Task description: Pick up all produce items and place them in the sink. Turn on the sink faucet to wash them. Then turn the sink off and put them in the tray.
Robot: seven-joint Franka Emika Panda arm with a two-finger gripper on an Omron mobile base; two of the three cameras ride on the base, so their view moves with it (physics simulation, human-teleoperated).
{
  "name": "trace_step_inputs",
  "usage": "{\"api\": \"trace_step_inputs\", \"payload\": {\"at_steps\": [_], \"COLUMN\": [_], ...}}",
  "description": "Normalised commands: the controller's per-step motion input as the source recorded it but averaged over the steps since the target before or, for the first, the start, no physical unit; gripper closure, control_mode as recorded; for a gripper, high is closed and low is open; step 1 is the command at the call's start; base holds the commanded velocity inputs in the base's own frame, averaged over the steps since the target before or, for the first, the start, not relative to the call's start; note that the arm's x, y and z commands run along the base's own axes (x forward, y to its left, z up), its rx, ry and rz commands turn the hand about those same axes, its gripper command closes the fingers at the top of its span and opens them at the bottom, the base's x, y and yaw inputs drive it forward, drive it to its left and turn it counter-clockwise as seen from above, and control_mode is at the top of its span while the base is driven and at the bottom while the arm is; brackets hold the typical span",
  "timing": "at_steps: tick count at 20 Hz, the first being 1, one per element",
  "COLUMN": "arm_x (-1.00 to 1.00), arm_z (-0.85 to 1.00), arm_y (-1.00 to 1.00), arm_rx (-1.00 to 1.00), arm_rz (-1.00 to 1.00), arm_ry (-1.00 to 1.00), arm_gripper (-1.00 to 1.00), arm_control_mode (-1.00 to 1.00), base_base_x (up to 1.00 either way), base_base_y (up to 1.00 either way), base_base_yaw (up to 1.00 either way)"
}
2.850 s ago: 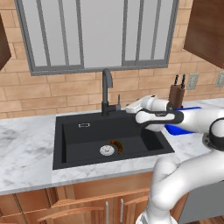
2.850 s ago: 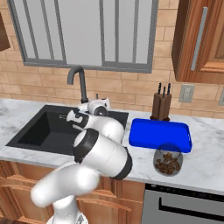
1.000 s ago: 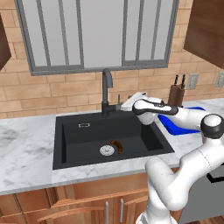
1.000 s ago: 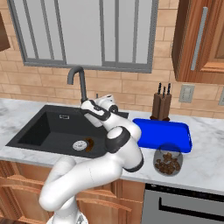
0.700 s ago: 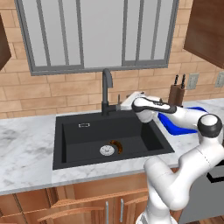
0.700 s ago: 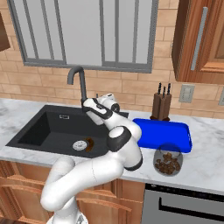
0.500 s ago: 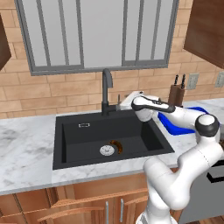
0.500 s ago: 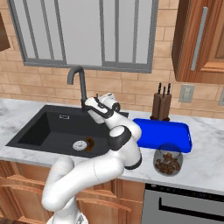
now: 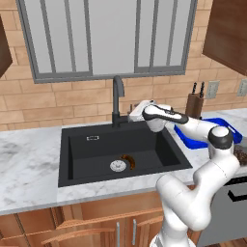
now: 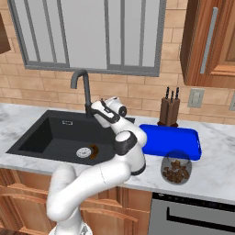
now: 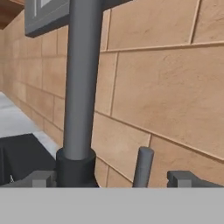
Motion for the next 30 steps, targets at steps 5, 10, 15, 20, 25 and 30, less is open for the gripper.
{"api": "trace_step_inputs", "payload": {"at_steps": [5,10,15,20,25,30], "arm_x": [0.30,0.32,0.34,0.29,0.06,0.05], "arm_z": [-0.15,-0.18,-0.19,-0.17,-0.14,-0.12], "arm_y": [0.08,0.07,0.06,0.07,0.18,0.25], "arm_rx": [0.00,0.00,0.00,0.00,0.00,-0.01], "arm_rz": [0.04,0.04,0.04,0.04,0.05,0.02], "arm_ry": [0.00,0.00,0.00,0.00,0.00,0.01], "arm_gripper": [-1.00,-1.00,-1.00,-1.00,-1.00,1.00], "arm_control_mode": [-1.00,-1.00,-1.00,-1.00,-1.00,-1.00], "base_base_x": [0.00,0.00,0.00,0.00,0.00,0.00], "base_base_y": [0.00,0.00,0.00,0.00,0.00,0.00], "base_base_yaw": [0.00,0.00,0.00,0.00,0.00,0.00]}}
